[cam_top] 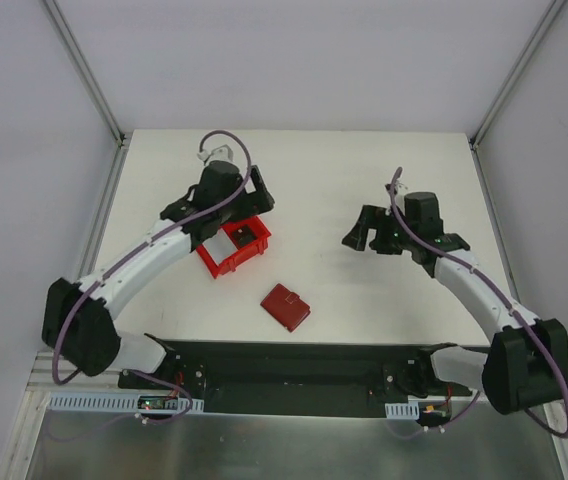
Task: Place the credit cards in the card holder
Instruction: Move the storage box to the card holder.
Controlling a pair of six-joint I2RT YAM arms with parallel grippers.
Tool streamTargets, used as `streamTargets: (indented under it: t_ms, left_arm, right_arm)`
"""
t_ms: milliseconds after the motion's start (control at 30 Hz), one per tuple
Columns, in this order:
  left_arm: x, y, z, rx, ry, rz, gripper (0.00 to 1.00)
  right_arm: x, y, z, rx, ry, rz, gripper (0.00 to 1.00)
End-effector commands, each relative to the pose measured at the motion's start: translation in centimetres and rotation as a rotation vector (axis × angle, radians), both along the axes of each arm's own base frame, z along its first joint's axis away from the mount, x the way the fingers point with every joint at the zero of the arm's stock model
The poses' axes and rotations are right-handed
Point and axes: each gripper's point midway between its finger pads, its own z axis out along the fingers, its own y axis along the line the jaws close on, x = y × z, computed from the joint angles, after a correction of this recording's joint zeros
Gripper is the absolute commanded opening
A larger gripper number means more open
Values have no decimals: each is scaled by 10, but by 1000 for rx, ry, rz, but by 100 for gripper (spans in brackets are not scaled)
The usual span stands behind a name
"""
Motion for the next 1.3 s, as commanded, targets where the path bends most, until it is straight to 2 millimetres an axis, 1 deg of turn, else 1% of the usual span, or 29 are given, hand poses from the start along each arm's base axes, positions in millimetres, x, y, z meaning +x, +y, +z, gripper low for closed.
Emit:
streamTargets:
  t_ms: [0, 67, 133, 167, 267, 367, 433, 533, 567, 667, 833, 1000, 1033, 1100, 1167, 1267]
  left_arm:
    - [-9, 77, 13, 83, -81, 176, 99]
    - [-21, 113, 7, 59, -71, 258, 99]
    - [-29, 150, -3, 55, -65, 351, 99]
    - [-34, 165, -9, 58, -59, 383, 99]
    - [-48, 193, -20, 63, -41, 443, 99]
    - [-58, 209, -35, 57, -9, 487, 99]
    - [-62, 213, -43, 53, 9, 495, 99]
    - [-67, 216, -56, 57, 46, 493, 99]
    - [-69, 215, -59, 56, 58, 486, 99]
    - [-72, 211, -62, 43, 67, 472, 99]
    - [-72, 206, -59, 33, 59, 437, 99]
    - [-74, 206, -60, 39, 55, 424, 99]
    - [-75, 206, -61, 41, 57, 422, 99]
    - [-76, 205, -63, 44, 60, 416, 99]
    - [-76, 205, -63, 45, 61, 414, 99]
    - [-77, 205, -64, 48, 61, 411, 99]
  right_arm:
    - [26, 39, 29, -37, -75, 45, 93]
    - [32, 63, 32, -86, -71, 91, 93]
    - [40, 84, 21, -165, -47, 131, 93]
    - [44, 93, 20, -198, -46, 156, 93]
    - [56, 126, 22, -249, -51, 229, 93]
    - [67, 160, 24, -272, -54, 289, 93]
    - [73, 180, 22, -279, -56, 312, 93]
    - [79, 206, 12, -305, -54, 372, 91]
    - [79, 211, 7, -323, -44, 385, 91]
    - [84, 225, 2, -346, -44, 408, 90]
    - [92, 246, -14, -367, -66, 422, 84]
    - [100, 251, -28, -406, -83, 397, 77]
    - [101, 253, -29, -404, -88, 399, 74]
    - [106, 250, -30, -430, -115, 374, 69]
    - [108, 248, -33, -444, -125, 367, 68]
    - [110, 244, -33, -458, -143, 365, 59]
